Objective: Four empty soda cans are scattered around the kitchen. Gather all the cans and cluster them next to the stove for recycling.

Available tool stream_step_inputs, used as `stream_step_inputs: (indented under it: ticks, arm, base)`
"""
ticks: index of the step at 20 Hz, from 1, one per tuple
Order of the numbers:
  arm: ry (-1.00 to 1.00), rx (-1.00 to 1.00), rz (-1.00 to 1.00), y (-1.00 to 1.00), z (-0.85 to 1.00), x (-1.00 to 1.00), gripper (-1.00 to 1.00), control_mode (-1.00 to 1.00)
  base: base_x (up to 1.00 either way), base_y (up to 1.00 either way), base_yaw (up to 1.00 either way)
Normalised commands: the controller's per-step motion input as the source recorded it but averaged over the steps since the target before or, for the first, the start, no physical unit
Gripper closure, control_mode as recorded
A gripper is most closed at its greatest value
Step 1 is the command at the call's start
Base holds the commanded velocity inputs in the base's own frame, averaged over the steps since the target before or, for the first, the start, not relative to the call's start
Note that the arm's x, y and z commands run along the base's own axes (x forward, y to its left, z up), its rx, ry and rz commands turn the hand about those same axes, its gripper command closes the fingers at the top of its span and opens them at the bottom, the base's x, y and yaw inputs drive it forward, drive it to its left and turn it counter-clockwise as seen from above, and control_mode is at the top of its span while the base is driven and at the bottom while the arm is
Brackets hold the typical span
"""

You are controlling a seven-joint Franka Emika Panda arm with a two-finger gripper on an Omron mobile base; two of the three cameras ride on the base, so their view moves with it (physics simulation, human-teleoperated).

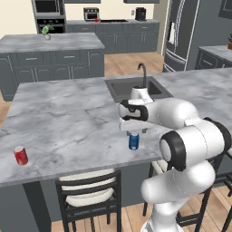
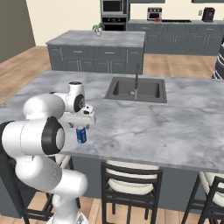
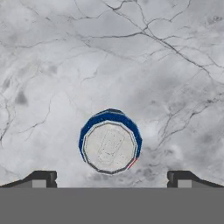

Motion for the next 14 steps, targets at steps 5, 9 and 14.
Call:
stream_step_inputs:
  ticks: [5, 9, 14]
  arm:
    - [0.03, 0.00, 0.00, 0.00, -0.14, 0.15, -1.00, -1.00]
    - [0.03, 0.00, 0.00, 0.00, -0.11, 0.11, -1.00, -1.00]
    - [0.04, 0.00, 0.00, 0.00, -0.11, 0.02, -1.00, -1.00]
  base:
    - [0.00, 0.00, 0.00]
    - [0.00, 0.00, 0.00]
    - [0.00, 0.00, 0.00]
